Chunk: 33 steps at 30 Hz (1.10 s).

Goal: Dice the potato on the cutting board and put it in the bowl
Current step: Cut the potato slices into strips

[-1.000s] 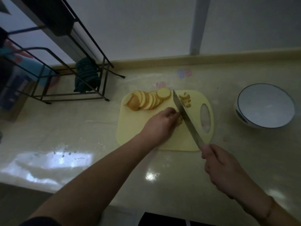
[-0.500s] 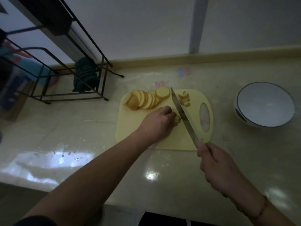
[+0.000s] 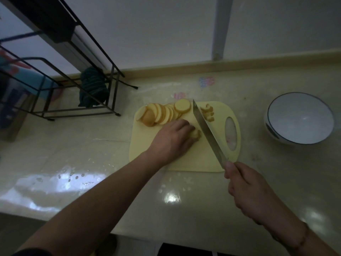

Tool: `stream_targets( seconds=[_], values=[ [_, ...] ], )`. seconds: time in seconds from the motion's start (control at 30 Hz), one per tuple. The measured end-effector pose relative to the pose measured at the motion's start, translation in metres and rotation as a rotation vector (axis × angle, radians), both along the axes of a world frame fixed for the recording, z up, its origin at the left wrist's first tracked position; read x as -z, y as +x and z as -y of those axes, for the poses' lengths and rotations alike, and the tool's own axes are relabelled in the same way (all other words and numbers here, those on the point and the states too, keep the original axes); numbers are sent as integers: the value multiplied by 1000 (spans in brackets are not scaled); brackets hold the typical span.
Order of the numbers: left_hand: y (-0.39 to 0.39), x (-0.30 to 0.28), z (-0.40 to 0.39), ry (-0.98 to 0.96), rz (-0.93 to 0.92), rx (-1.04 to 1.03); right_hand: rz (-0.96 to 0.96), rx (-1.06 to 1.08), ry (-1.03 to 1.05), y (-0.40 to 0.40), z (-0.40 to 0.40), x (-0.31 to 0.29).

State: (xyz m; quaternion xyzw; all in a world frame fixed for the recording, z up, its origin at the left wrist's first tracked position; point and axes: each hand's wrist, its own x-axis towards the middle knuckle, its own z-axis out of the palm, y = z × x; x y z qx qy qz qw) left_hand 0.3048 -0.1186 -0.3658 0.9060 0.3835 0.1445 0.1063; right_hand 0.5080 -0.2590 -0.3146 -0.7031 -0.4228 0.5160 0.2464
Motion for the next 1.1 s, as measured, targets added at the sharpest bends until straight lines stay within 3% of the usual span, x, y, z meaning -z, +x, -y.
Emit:
stream_targets(
  seconds=[0.1, 0.53, 0.7, 0.87, 1.1],
  values=[
    [4, -10, -13, -113, 49, -167, -4, 5, -1, 1, 0, 0],
    [-4, 22, 10, -138, -219, 24, 2, -8, 14, 1, 2, -1],
    [-4, 17, 30, -89, -345, -3, -9, -6, 17, -1, 3, -1],
    [1, 14, 39, -196, -450, -69, -2, 2, 12, -1, 2, 0],
    [20, 13, 29, -175, -513, -172, -24, 28, 10, 1, 1, 0]
  ],
)
